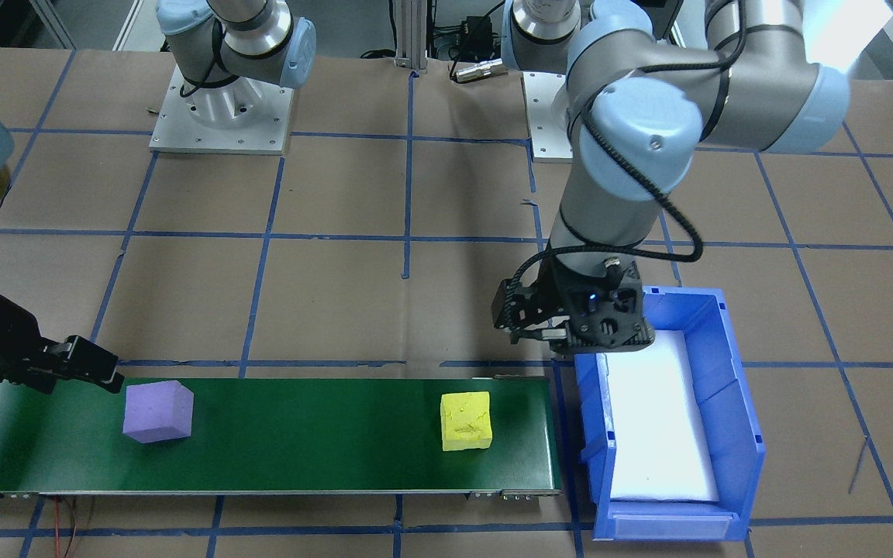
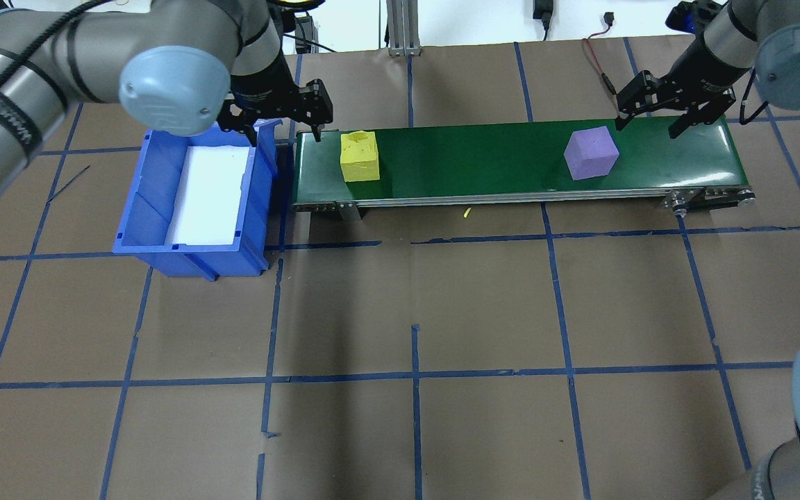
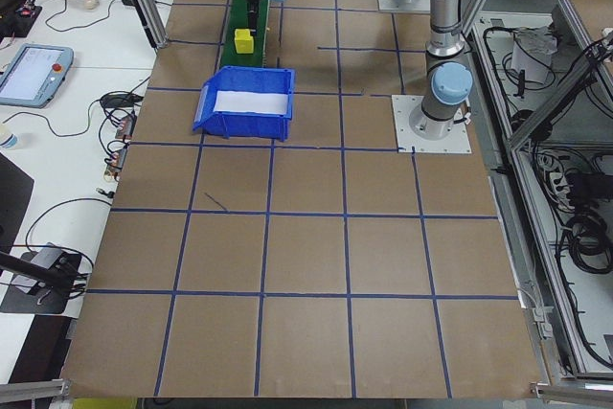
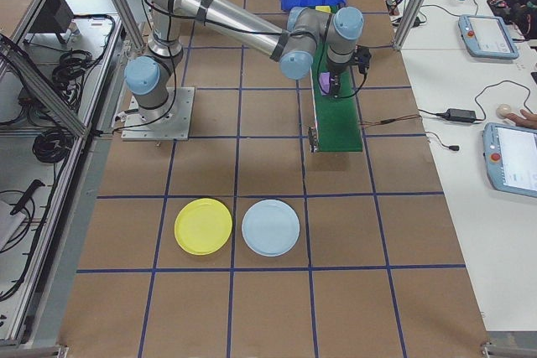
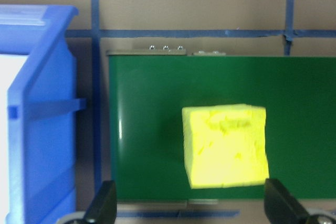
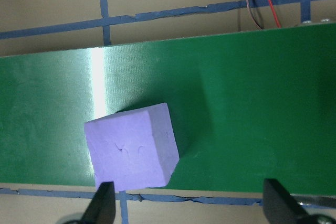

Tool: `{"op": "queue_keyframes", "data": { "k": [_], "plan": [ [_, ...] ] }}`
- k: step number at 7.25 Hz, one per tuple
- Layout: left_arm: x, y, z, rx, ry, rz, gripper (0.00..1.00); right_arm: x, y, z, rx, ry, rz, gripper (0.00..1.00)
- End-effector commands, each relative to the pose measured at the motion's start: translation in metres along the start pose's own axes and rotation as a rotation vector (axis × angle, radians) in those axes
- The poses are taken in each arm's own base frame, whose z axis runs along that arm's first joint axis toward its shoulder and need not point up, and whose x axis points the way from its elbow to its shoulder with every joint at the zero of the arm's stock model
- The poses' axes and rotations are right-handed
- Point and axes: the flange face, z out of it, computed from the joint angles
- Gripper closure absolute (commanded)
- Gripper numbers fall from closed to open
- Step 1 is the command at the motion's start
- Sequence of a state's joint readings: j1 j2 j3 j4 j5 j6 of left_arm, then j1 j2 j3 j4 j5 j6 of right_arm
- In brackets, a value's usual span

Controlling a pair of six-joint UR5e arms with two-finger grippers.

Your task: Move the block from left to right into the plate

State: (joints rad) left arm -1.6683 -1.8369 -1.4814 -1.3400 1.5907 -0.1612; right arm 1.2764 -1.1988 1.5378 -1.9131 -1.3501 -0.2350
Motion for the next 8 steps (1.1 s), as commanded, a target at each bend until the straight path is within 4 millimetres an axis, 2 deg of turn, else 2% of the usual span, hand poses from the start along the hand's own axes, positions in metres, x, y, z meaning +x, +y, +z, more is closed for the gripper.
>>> {"op": "queue_keyframes", "data": {
  "k": [1,2,3,4,6,7,8],
  "plan": [
    [-0.054,0.066,-0.069,-0.013,-0.010,0.021,0.00,0.006,-0.009,0.017,0.040,0.011,-0.073,0.00],
    [-0.060,0.106,-0.094,-0.068,-0.013,0.033,0.00,0.009,-0.013,0.028,0.045,0.011,-0.108,0.00],
    [-0.063,0.117,-0.110,-0.096,-0.015,0.034,0.00,0.012,-0.012,0.039,0.027,0.005,-0.139,0.00],
    [-0.065,0.119,-0.115,-0.084,-0.022,0.034,0.00,0.012,-0.006,0.050,0.006,-0.008,-0.138,0.00],
    [-0.073,0.110,-0.123,-0.026,-0.054,0.030,0.00,0.011,-0.004,0.053,0.003,-0.026,-0.137,0.00],
    [-0.082,0.100,-0.106,-0.047,-0.047,0.008,0.00,0.011,-0.003,0.056,-0.001,-0.028,-0.135,0.00],
    [-0.084,0.099,-0.097,-0.070,-0.048,0.036,0.00,0.013,-0.004,0.057,-0.002,-0.027,-0.137,0.06]
  ]
}}
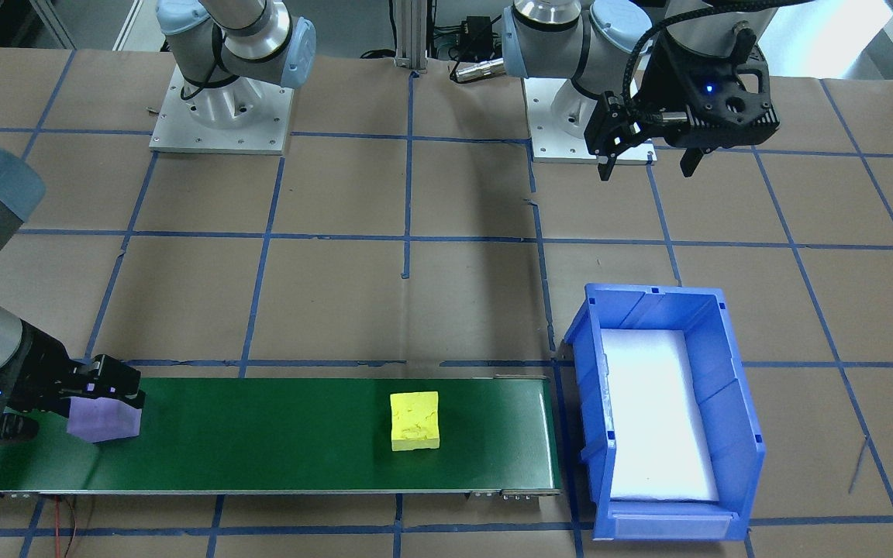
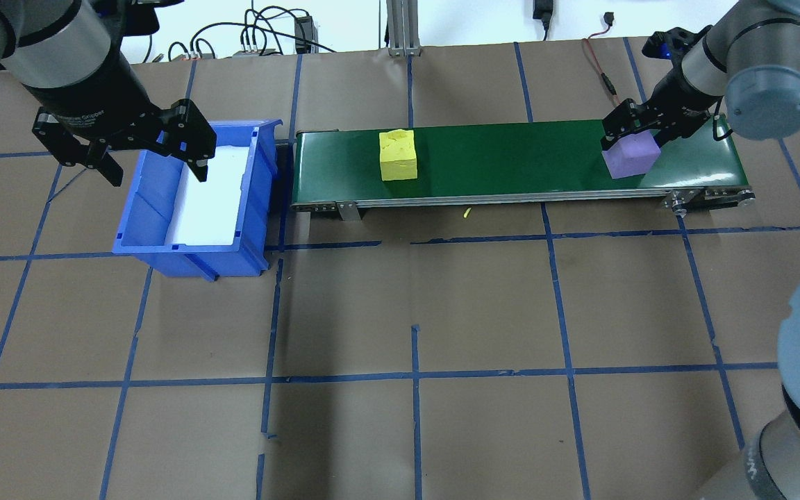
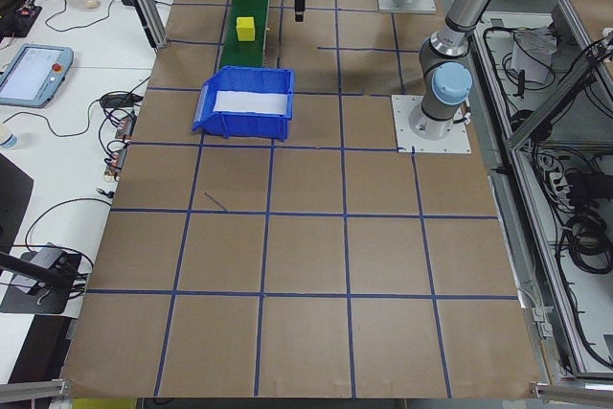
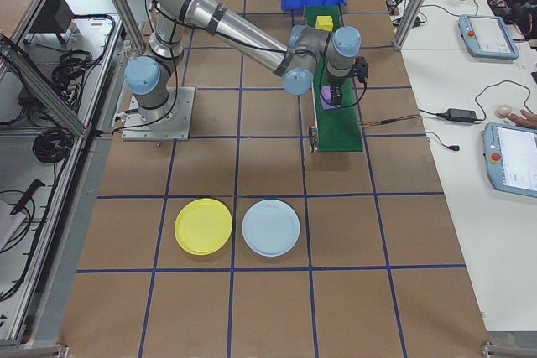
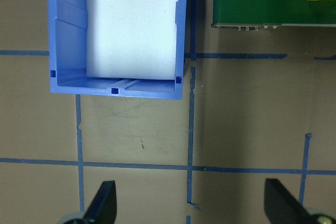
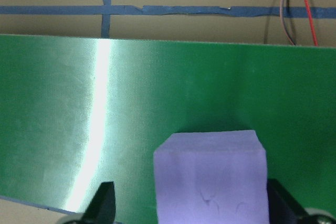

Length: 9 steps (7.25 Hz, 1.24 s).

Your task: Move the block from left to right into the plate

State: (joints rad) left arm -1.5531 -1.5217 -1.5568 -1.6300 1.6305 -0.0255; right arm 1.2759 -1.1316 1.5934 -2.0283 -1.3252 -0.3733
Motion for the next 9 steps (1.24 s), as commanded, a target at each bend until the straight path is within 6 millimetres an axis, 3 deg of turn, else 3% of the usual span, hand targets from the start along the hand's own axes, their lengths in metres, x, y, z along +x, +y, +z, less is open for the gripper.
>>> {"op": "queue_keyframes", "data": {
  "k": [1,2,3,5,6,7,8,9],
  "plan": [
    [0.000,-0.012,0.017,-0.024,0.002,0.061,0.00,0.003,0.000,0.002,-0.005,0.011,-0.016,0.36],
    [-0.001,-0.013,0.015,-0.019,-0.003,0.058,0.00,0.015,0.002,0.000,-0.002,0.014,-0.015,0.65],
    [-0.002,-0.013,0.015,-0.021,-0.002,0.058,0.00,0.039,0.004,-0.010,0.011,0.021,0.008,0.79],
    [0.001,-0.015,0.016,-0.024,-0.002,0.052,0.00,0.129,0.027,-0.045,0.047,0.051,0.047,0.81],
    [0.007,-0.014,0.018,-0.038,0.042,0.033,0.00,0.185,0.052,-0.066,0.064,0.071,-0.003,0.81],
    [0.007,-0.010,0.016,-0.055,0.051,0.033,0.00,0.248,0.089,-0.087,0.081,0.093,-0.058,0.80],
    [0.005,-0.011,0.016,-0.057,0.061,0.029,0.00,0.296,0.124,-0.097,0.086,0.100,-0.069,0.80],
    [0.004,-0.010,0.017,-0.058,0.061,0.026,0.00,0.322,0.148,-0.103,0.084,0.100,-0.092,0.80]
  ]
}}
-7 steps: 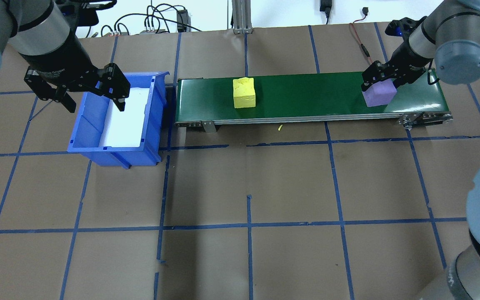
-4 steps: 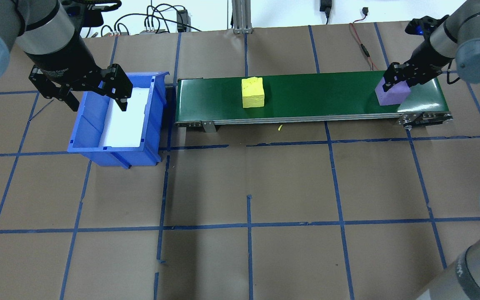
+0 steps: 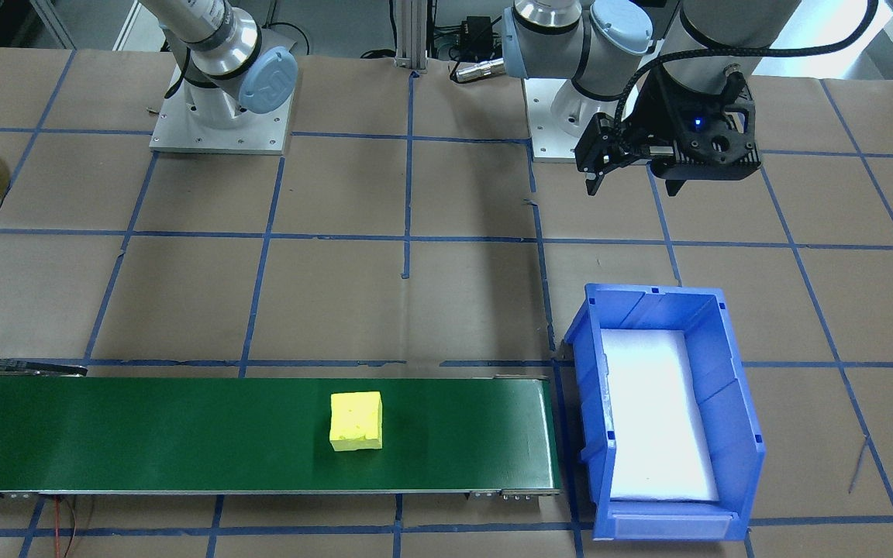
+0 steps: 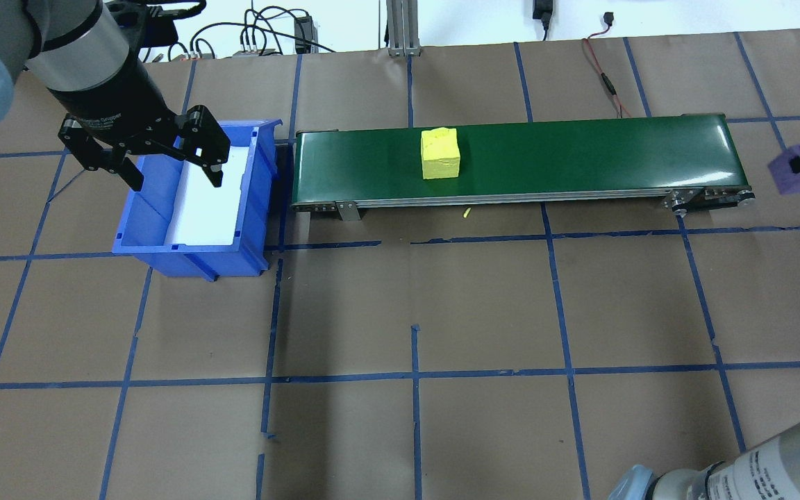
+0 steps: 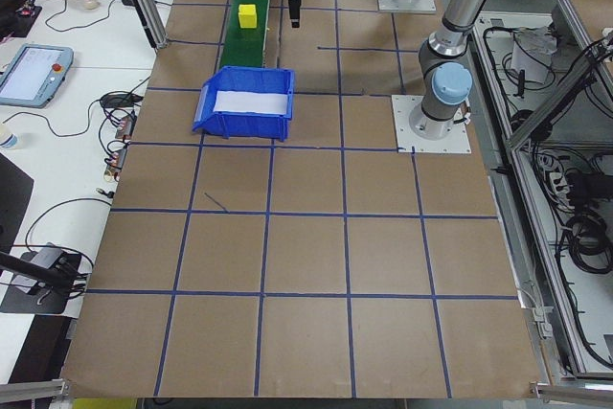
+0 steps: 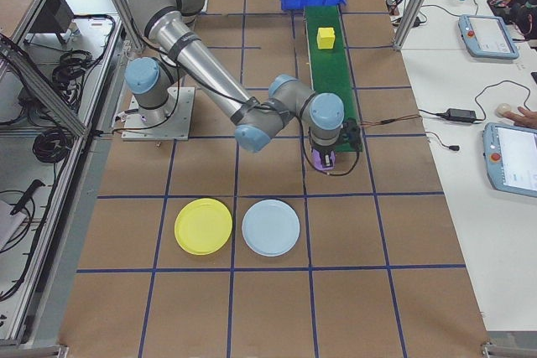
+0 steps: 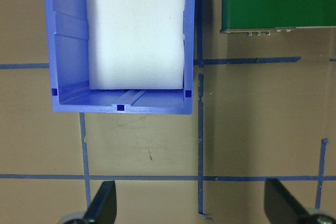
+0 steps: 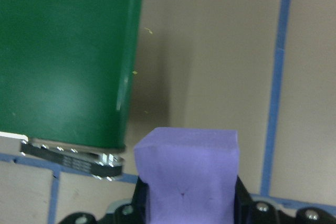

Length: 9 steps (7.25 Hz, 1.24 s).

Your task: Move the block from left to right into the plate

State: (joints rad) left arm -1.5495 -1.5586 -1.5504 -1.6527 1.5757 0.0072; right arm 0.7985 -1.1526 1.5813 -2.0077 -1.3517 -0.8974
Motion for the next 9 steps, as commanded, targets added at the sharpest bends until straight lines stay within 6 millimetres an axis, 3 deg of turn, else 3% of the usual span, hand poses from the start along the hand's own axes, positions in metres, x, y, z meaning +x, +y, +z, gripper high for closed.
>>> {"op": "queue_keyframes", "data": {
  "k": [1,3,4,5,7,8,9],
  "plan": [
    [0.000,0.001,0.001,-0.006,0.008,-0.010,0.00,0.058,0.055,-0.012,0.004,0.005,-0.068,0.80],
    [-0.001,0.001,0.002,-0.007,0.013,-0.014,0.00,0.080,0.094,0.010,-0.097,0.003,-0.100,0.80],
    [-0.002,0.001,0.002,-0.009,0.013,-0.015,0.00,0.107,0.142,0.014,-0.134,-0.003,-0.042,0.80],
    [-0.002,0.001,0.004,-0.012,0.014,-0.015,0.00,0.125,0.167,0.008,-0.134,-0.002,-0.083,0.80],
    [-0.002,0.001,0.005,-0.014,0.013,-0.015,0.00,0.152,0.188,0.021,-0.129,-0.027,-0.071,0.77],
    [-0.003,0.001,0.005,-0.014,0.013,-0.018,0.00,0.159,0.185,0.019,-0.122,-0.017,-0.072,0.56],
    [-0.002,0.001,0.006,-0.015,0.014,-0.015,0.00,0.160,0.179,0.017,-0.074,-0.024,-0.081,0.19]
  ]
}}
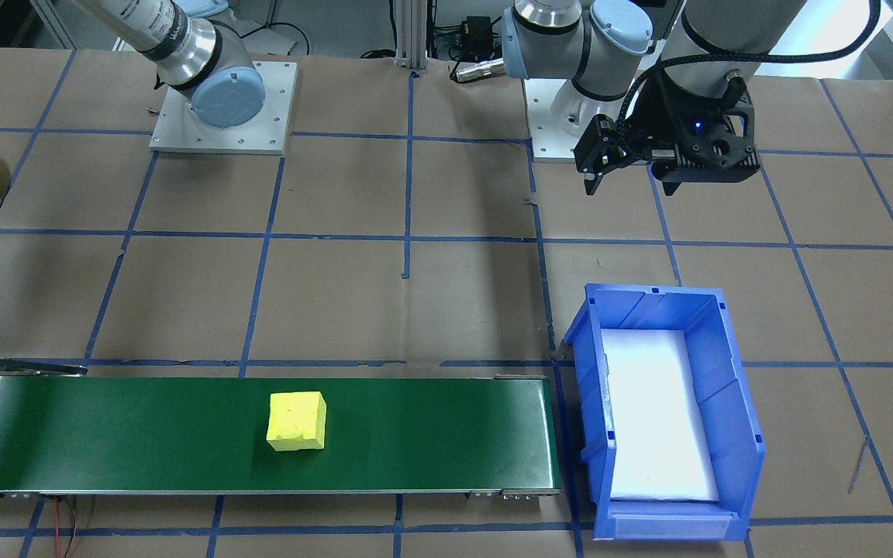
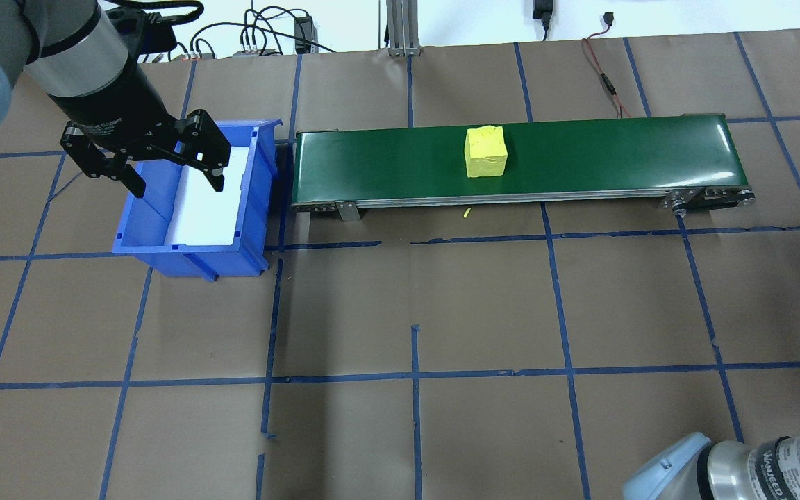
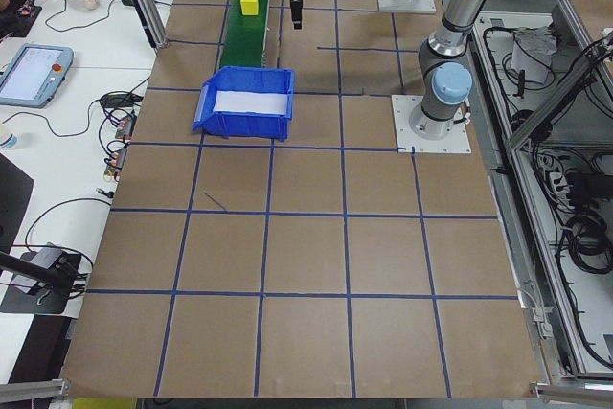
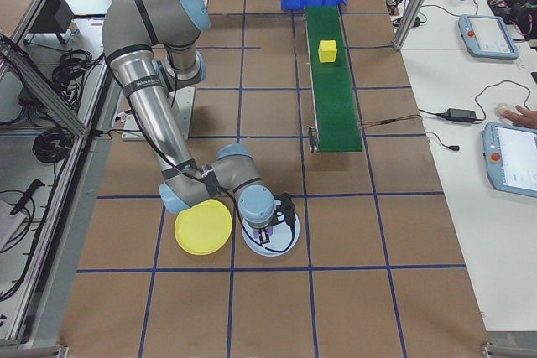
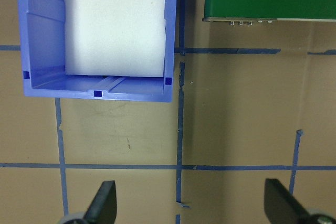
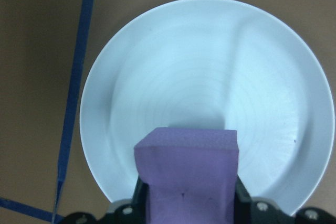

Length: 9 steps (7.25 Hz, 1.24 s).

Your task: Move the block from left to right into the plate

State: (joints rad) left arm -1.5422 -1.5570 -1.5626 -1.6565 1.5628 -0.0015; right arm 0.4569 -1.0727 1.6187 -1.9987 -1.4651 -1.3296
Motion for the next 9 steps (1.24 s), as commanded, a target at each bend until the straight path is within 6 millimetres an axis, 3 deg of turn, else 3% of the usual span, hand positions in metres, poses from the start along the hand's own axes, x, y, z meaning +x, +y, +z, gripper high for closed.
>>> {"op": "queue_keyframes", "data": {
  "k": [1,4,5,6,7,8,9],
  "plan": [
    [0.001,0.000,0.002,-0.002,0.001,0.001,0.00,0.005,-0.004,-0.001,0.051,-0.007,-0.021,0.00],
    [-0.001,0.000,0.004,-0.004,-0.003,0.013,0.00,-0.001,-0.010,-0.013,0.054,0.010,-0.028,0.00],
    [-0.002,0.000,0.003,-0.002,-0.005,0.010,0.00,-0.019,-0.032,-0.024,0.051,0.019,-0.061,0.00],
    [-0.001,0.000,0.004,-0.004,-0.003,0.012,0.00,-0.056,-0.068,-0.046,0.053,0.043,-0.105,0.00],
    [0.000,0.000,0.004,-0.004,-0.002,0.009,0.00,-0.109,-0.127,-0.052,0.048,0.048,-0.140,0.00],
    [0.000,0.000,0.003,-0.002,-0.002,0.006,0.00,-0.163,-0.181,-0.044,0.038,0.037,-0.103,0.00],
    [-0.001,0.000,0.003,-0.001,-0.002,0.003,0.00,-0.233,-0.233,-0.039,0.033,0.031,-0.053,0.00]
  ]
}}
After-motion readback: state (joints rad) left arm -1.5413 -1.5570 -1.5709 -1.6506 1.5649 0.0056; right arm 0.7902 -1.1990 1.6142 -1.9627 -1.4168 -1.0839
